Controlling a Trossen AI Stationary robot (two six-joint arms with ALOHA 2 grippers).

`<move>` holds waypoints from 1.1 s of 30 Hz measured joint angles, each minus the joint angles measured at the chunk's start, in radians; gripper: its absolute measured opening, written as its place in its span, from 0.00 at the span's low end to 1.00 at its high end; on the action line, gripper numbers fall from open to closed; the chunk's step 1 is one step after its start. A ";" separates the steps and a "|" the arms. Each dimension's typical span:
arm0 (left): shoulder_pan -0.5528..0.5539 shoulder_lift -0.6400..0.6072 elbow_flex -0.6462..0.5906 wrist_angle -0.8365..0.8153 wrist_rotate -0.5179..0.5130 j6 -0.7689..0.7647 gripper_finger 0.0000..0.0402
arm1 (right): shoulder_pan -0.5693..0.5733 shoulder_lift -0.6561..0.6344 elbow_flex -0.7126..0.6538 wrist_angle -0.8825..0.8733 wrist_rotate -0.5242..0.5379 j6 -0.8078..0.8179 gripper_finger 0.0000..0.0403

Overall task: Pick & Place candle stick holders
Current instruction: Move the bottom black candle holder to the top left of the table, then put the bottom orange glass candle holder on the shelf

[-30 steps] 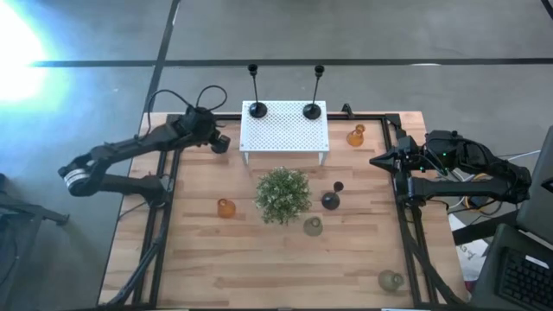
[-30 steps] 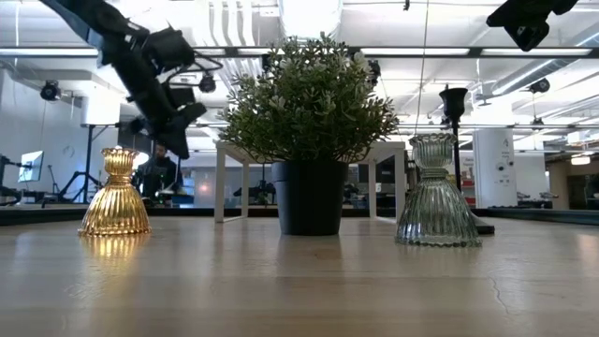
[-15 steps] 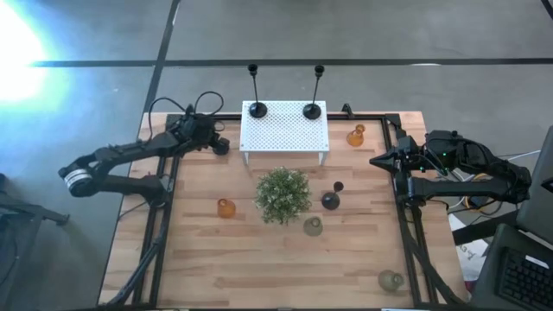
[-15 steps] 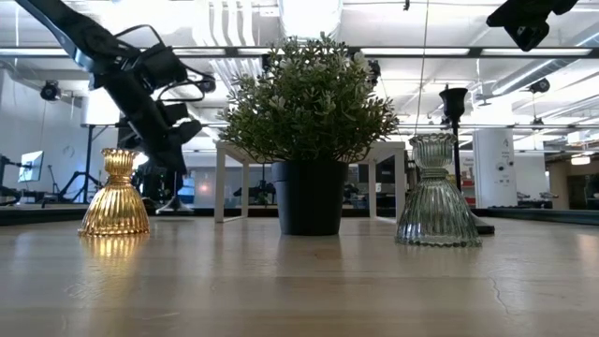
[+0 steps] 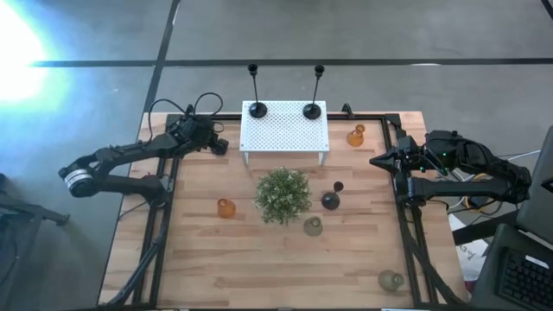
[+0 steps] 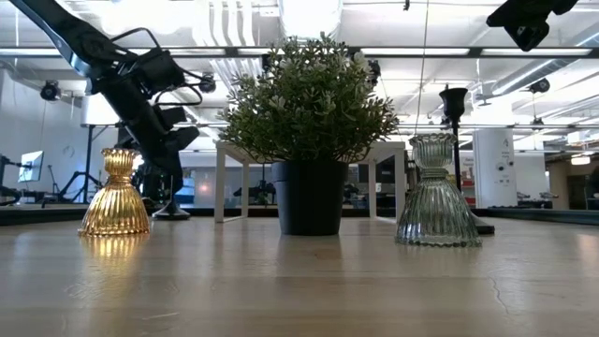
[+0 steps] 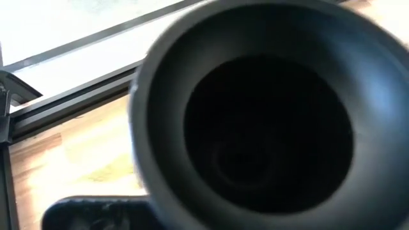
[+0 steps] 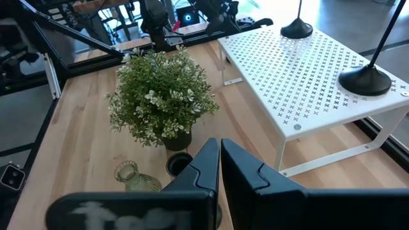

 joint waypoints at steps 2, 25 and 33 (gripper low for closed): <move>0.000 0.000 0.000 0.000 0.000 0.000 0.10 | 0.000 0.000 0.000 0.000 0.000 0.000 0.03; 0.001 -0.036 0.124 -0.308 0.035 -0.023 0.50 | 0.000 0.000 0.000 0.000 0.000 0.000 0.03; -0.020 -0.175 0.232 -0.694 0.048 -0.129 0.52 | 0.000 0.000 0.000 0.000 0.000 0.000 0.03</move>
